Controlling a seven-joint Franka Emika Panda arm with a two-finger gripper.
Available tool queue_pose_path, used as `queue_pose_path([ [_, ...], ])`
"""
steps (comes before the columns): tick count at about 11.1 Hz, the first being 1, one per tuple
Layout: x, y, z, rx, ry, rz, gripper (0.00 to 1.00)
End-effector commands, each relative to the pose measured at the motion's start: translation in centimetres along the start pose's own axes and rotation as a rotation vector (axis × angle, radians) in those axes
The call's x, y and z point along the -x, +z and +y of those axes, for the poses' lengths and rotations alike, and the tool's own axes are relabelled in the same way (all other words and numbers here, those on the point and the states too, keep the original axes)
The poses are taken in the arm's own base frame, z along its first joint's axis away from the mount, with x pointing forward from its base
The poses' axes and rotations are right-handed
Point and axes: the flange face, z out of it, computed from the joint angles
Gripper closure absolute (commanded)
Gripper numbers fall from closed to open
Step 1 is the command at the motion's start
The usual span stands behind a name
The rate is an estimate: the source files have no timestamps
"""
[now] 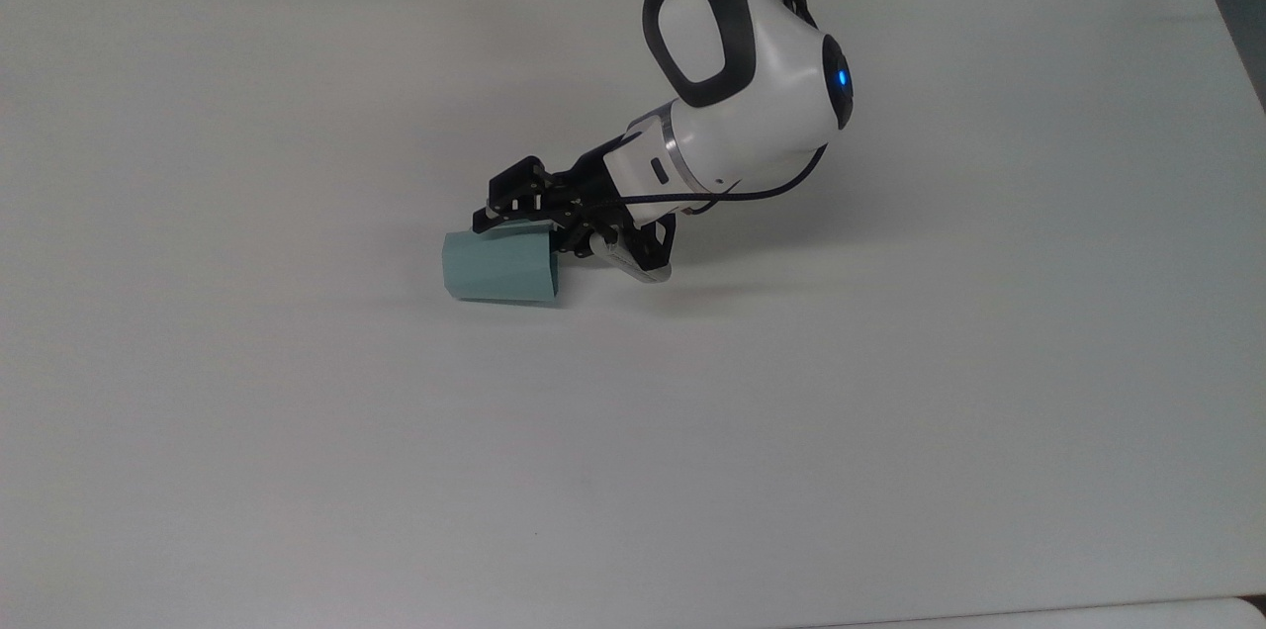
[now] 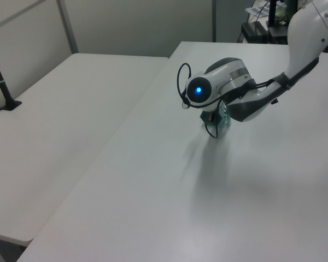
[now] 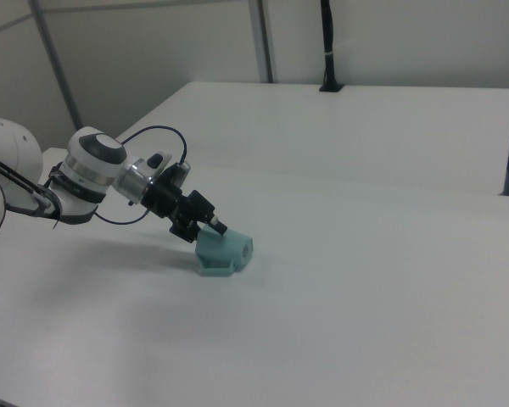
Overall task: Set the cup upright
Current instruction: 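Close the gripper on the cup's base end, then lift and rotate the held cup so its base faces the table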
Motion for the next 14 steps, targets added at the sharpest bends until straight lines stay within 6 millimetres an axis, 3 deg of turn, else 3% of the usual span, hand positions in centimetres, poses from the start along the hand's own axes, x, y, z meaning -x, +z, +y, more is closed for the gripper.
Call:
queue_pose_path([
  [1,-0.3,-0.4,0.1,-0.017,0.025,0.052,0.85],
  [2,-0.3,-0.4,0.0,-0.019,0.024,0.053,0.97],
  [3,-0.3,-0.5,0.0,-0.021,0.023,0.054,1.00],
  [6,-0.3,-0.6,0.0,-0.027,0.017,0.052,1.00],
  [7,-0.5,-1.5,0.9,-0.043,0.035,0.055,1.00],
  [11,0.5,-7.7,9.4,-0.243,0.144,0.039,1.00],
  [12,1.4,-8.6,11.2,-0.300,0.155,0.012,1.00],
  [14,3.2,-8.3,13.4,-0.419,0.155,-0.053,1.00],
])
